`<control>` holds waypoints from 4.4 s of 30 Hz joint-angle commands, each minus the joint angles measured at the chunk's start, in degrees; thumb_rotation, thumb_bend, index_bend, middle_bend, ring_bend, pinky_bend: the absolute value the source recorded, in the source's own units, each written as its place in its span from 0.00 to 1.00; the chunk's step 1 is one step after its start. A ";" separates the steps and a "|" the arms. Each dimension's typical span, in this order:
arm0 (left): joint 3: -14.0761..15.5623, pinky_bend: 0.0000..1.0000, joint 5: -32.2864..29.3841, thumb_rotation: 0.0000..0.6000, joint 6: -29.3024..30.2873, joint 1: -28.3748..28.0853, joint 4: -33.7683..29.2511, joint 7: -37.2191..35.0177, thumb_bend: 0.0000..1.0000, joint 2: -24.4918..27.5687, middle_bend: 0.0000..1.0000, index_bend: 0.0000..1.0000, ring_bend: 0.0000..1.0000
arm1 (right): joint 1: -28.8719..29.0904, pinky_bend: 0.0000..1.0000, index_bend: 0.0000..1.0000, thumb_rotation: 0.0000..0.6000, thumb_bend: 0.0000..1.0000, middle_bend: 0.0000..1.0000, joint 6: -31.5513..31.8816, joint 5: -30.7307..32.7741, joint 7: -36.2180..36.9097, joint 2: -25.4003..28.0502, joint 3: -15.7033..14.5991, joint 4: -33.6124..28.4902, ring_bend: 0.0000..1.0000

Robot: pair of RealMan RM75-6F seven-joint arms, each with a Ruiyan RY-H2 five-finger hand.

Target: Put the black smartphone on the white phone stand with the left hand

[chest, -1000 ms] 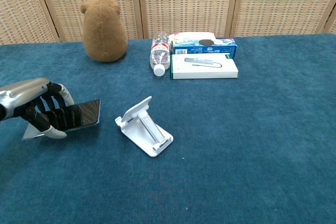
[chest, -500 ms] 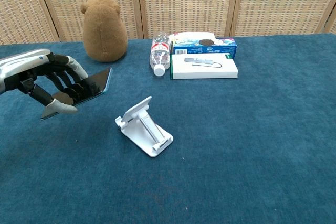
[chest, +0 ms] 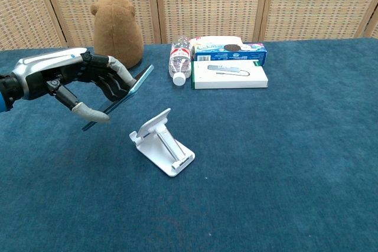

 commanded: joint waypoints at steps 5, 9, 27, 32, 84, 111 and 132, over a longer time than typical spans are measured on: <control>6.28 0.39 11.60 1.00 8.88 -8.13 21.17 -23.71 0.07 -8.27 0.40 0.44 0.48 | 0.81 0.00 0.00 1.00 0.00 0.00 -1.74 3.41 -2.84 -1.44 1.09 1.70 0.00; 8.30 0.39 13.97 1.00 13.78 -10.07 30.08 -29.62 0.07 -11.82 0.40 0.44 0.48 | 0.74 0.00 0.00 1.00 0.00 0.00 -1.30 5.03 -3.91 -1.92 1.91 2.44 0.00; 13.70 0.39 14.13 1.00 19.44 -13.25 50.98 -43.04 0.07 -21.66 0.40 0.45 0.48 | 1.43 0.00 0.00 1.00 0.00 0.00 -0.56 -0.19 -1.65 -2.48 0.10 4.08 0.00; 14.18 0.39 12.88 1.00 18.62 -13.72 53.97 -44.92 0.07 -23.56 0.40 0.46 0.48 | 1.56 0.00 0.00 1.00 0.00 0.00 -0.92 0.13 -1.63 -2.67 0.14 4.43 0.00; 18.27 0.39 7.77 1.00 16.35 -10.11 60.50 -50.27 0.06 -28.81 0.40 0.46 0.48 | 2.14 0.00 0.00 1.00 0.00 0.00 -2.76 2.07 -1.86 -2.59 0.27 4.06 0.00; 18.63 0.39 6.71 1.00 15.22 -9.76 61.75 -50.72 0.04 -29.75 0.18 0.41 0.27 | 2.30 0.00 0.00 1.00 0.00 0.00 -3.32 3.03 -2.16 -2.73 0.41 4.07 0.00; 18.40 0.14 5.99 1.00 16.96 -9.02 61.38 -50.50 0.02 -28.84 0.00 0.16 0.05 | 2.30 0.00 0.00 1.00 0.00 0.00 -3.15 3.12 -2.67 -2.70 0.36 3.65 0.00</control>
